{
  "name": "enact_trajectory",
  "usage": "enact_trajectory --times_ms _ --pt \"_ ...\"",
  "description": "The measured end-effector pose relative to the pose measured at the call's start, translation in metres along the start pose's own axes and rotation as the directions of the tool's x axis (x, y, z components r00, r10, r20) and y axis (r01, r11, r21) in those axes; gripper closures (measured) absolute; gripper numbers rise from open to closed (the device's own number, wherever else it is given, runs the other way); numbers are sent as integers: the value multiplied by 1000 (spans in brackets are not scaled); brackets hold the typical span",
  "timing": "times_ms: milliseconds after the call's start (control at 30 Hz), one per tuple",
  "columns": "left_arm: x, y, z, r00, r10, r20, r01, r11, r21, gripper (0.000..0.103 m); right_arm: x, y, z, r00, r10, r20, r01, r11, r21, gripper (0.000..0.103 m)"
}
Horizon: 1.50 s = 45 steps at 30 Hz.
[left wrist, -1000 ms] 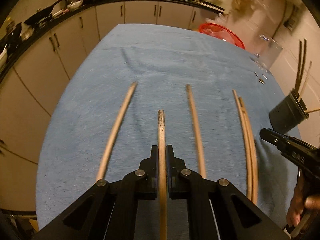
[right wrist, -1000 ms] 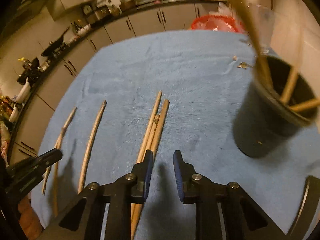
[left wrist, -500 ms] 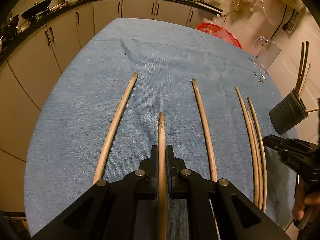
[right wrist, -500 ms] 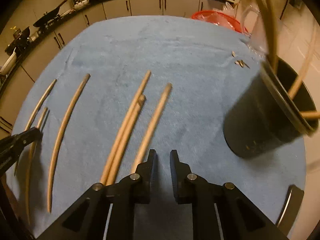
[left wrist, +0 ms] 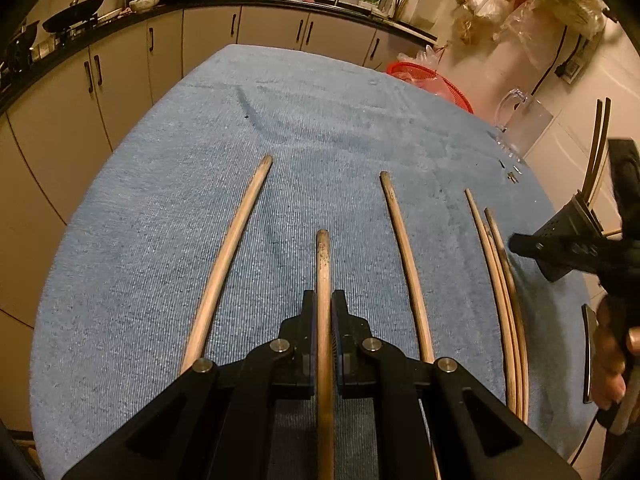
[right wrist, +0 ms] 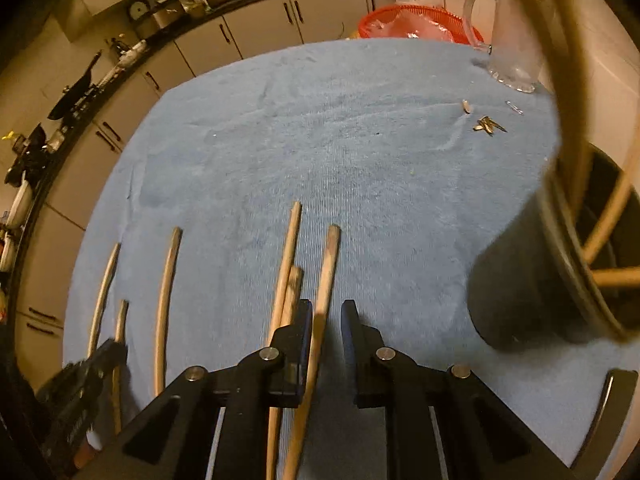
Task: Organize utensils
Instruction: 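Close the left tool on a chopstick while the right tool grasps another chopstick, then lift both held chopsticks upright and carry them over the black holder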
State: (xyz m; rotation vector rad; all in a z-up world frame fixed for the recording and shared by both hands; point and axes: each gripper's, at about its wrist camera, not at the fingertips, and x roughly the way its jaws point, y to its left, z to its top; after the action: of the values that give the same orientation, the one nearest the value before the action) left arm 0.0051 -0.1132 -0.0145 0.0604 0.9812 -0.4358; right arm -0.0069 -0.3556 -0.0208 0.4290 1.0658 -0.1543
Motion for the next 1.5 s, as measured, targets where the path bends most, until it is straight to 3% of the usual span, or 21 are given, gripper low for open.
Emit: enact_trajectory --times_ms 333,367,467,600,733,933,1133,1500 --pt "2 0 2 1000 -8 -1 8 1000 1 96 30 18 25 989 -144 -26 142 987 -68 89" --pt "2 1 3 1000 -14 -3 14 1000 -4 96 30 21 25 990 -137 -22 135 987 -87 94" --pt "1 4 4 999 -41 -10 41 999 -24 96 22 16 19 997 -78 -7 78 995 -54 96" --pt "-8 -2 3 999 -52 2 52 999 -16 96 -27 15 -1 991 9 131 0 998 -67 96" --pt "-25 -14 9 997 -74 25 75 997 -19 96 -67 14 -15 972 87 219 -69 994 -86 96" --pt "-67 -36 17 993 -65 99 64 998 9 96 -116 10 -32 919 145 366 -111 987 -113 96" --pt "-104 -48 24 984 -57 171 54 998 19 96 -157 10 -50 868 186 460 -138 981 -136 96" --pt "-139 -68 28 970 -47 238 36 998 52 96 -183 -2 -72 830 214 515 -162 976 -144 96"
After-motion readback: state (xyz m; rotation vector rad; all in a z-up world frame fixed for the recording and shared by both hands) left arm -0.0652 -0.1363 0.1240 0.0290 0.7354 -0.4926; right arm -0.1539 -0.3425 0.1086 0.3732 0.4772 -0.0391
